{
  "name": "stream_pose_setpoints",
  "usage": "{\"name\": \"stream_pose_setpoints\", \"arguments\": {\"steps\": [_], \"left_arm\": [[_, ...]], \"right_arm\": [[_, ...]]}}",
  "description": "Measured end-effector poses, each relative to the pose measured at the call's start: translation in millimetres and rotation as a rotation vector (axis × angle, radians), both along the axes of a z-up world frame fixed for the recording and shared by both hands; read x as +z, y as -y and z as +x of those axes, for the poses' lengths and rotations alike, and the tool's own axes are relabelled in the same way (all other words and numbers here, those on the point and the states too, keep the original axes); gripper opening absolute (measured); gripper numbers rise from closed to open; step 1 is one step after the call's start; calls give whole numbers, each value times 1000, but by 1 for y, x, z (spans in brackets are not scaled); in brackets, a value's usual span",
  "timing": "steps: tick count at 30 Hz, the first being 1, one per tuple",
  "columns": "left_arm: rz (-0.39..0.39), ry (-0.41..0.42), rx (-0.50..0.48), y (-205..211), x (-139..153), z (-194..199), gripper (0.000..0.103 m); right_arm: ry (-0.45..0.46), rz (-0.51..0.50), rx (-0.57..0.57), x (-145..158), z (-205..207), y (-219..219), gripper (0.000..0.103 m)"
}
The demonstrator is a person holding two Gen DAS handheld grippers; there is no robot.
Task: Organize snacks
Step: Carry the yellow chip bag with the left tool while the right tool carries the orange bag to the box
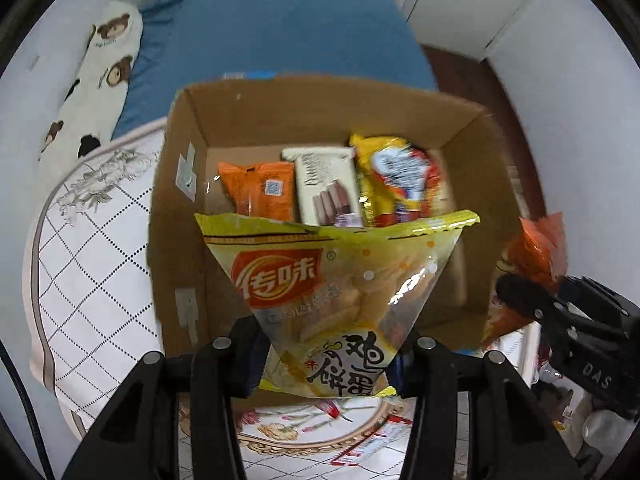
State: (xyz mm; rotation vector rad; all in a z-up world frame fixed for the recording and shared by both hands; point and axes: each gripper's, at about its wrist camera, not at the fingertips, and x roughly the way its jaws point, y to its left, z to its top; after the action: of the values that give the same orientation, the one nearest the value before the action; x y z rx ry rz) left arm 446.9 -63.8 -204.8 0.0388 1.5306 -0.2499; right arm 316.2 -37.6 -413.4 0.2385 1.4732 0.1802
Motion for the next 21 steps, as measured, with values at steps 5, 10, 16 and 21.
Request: {"name": "stream_pose_setpoints", "arguments": {"steps": [5, 10, 16, 21], "left_arm": [[64, -91, 13, -4, -52, 14, 44], [65, -149, 29, -6, -81, 17, 45], [43, -152, 35, -11, -92, 16, 86], [36, -116, 50, -15, -86, 13, 87]], "right_arm": [[-111, -42, 23, -52, 12, -6, 50], [-192, -69, 39, -85, 14, -6, 52], [-265, -68, 42, -107, 12, -4, 89], [-249, -79, 37, -106, 14, -2, 96]]}}
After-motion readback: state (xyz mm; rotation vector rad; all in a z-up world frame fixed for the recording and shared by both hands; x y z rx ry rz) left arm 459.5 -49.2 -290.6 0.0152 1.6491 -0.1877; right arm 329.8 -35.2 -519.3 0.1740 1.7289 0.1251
